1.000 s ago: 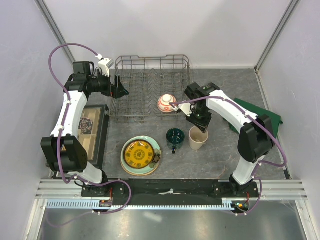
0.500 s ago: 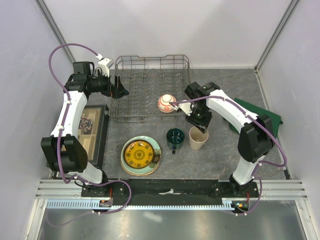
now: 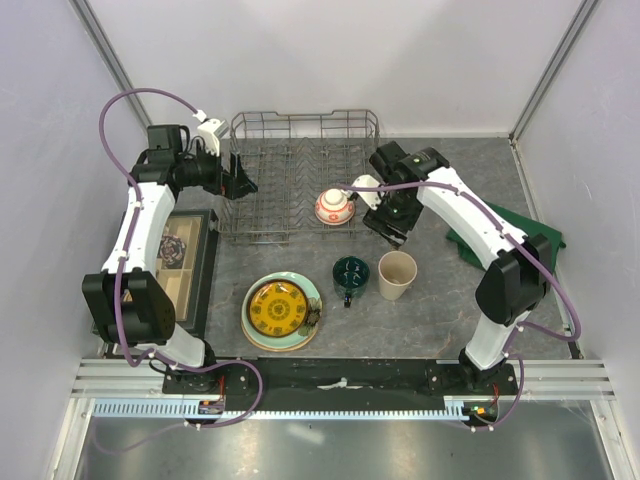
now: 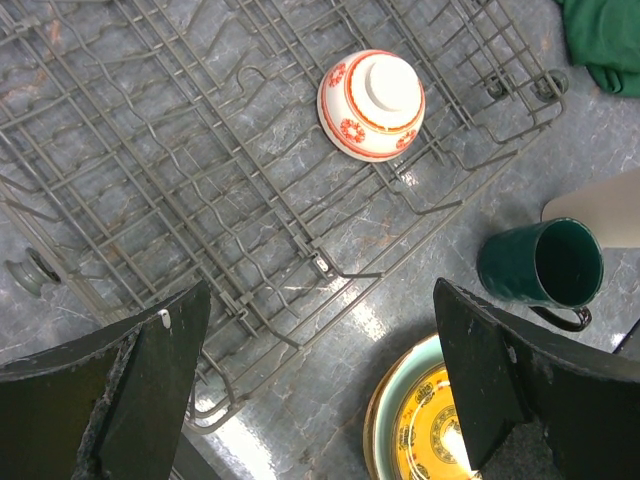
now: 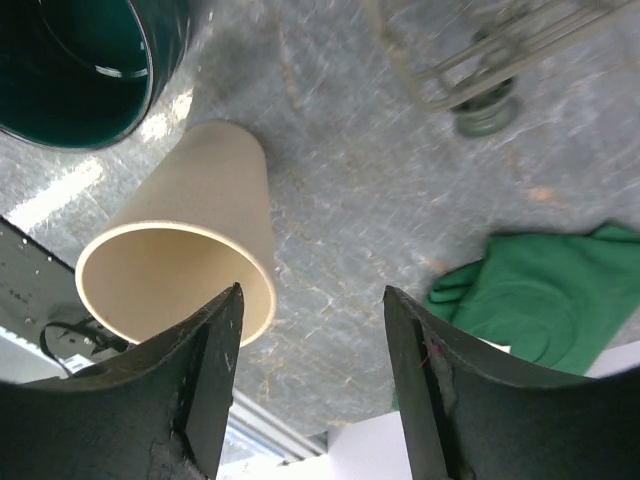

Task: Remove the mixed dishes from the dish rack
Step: Place the cup at the center of the board, then pick up the bowl from the dish rack.

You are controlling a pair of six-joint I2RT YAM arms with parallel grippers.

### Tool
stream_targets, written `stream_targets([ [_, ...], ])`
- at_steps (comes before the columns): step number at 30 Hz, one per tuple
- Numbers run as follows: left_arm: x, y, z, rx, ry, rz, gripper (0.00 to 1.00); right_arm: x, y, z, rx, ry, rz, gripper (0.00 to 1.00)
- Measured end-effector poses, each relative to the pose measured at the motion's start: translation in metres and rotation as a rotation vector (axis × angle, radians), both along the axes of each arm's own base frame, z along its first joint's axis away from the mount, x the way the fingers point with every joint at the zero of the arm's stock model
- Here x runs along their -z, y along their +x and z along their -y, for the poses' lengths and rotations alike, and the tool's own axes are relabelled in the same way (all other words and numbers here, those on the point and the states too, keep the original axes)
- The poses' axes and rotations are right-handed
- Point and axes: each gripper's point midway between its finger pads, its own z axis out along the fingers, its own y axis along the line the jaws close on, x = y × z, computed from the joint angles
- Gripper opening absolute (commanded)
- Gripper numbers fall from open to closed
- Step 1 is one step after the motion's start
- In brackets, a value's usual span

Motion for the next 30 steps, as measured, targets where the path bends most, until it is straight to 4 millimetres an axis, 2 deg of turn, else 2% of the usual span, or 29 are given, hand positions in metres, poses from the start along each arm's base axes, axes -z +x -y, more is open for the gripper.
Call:
stream_targets([
  [5, 0.004, -0.001, 0.0, 0.001, 0.003, -0.008, 0.99, -0.022, 0.014, -0.008, -0.001, 0.042, 0.067, 0.7],
  [8, 0.005, -0.001, 0.0, 0.001, 0.003, -0.008, 0.99, -0.036, 0.026, -0.016, -0.002, 0.07, 0.112, 0.77],
  [12, 0.01, -0.001, 0.0, 0.0, 0.003, -0.013, 0.99, -0.042, 0.046, -0.031, -0.007, 0.114, 0.158, 0.78],
  [21, 0.024, 0.006, -0.004, -0.017, 0.02, -0.006, 0.99, -0.011, 0.101, -0.075, 0.009, 0.223, 0.223, 0.77],
  [30, 0.029, 0.011, -0.008, -0.035, 0.037, 0.011, 0.99, 0.014, 0.154, -0.118, 0.039, 0.349, 0.306, 0.78],
])
